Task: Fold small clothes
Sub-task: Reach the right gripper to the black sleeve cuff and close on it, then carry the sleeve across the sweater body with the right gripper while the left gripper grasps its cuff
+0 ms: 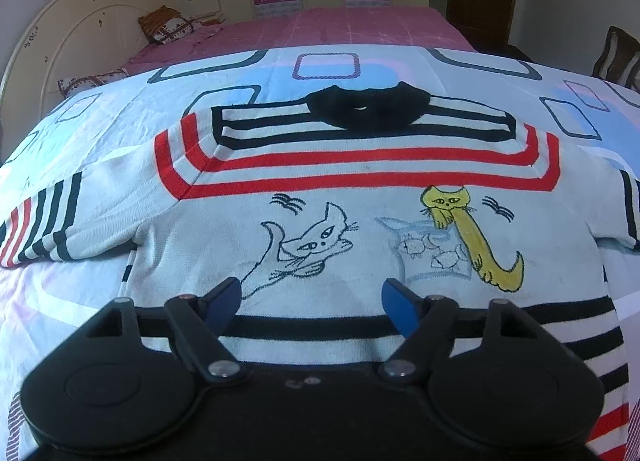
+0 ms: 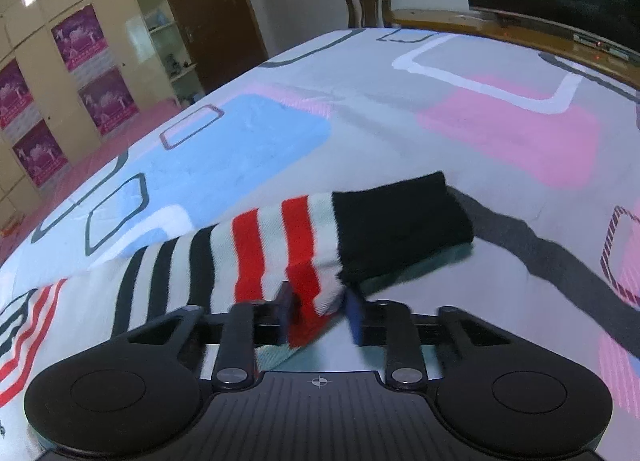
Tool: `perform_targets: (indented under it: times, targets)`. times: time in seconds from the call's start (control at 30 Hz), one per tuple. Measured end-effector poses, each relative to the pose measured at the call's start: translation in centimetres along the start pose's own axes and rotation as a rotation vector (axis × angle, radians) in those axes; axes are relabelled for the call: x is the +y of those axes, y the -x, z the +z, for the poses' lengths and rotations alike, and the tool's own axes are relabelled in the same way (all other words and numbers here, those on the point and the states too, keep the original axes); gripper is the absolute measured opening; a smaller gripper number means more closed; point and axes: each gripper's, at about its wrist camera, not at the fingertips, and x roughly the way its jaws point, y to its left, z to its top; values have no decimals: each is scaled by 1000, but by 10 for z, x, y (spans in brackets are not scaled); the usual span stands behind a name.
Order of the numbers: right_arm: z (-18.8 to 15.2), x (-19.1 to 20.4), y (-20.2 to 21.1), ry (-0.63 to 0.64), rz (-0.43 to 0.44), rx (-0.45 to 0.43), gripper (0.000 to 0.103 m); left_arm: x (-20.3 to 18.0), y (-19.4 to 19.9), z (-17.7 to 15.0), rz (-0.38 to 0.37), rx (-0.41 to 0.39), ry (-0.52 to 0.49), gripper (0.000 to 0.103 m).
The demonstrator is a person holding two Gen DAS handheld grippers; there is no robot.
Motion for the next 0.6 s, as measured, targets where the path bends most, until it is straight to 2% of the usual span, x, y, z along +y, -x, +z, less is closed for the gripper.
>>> perform_targets:
  times: [0.1,0.27,0.47,0.6]
  targets:
    - [2,2,10,-3,28,-33,8,4,0,0,-12,-4,-11,75]
    - [7,38,38,74,100,-122,8,14,-6,6,-63,-8,3,70]
    - [-5,135,74,238,276,-177,7,36,-13,16,-81,-24,31,70]
    - [-37,211,88,335,432,-146,7,54,-16,18,-51,-47,35,71]
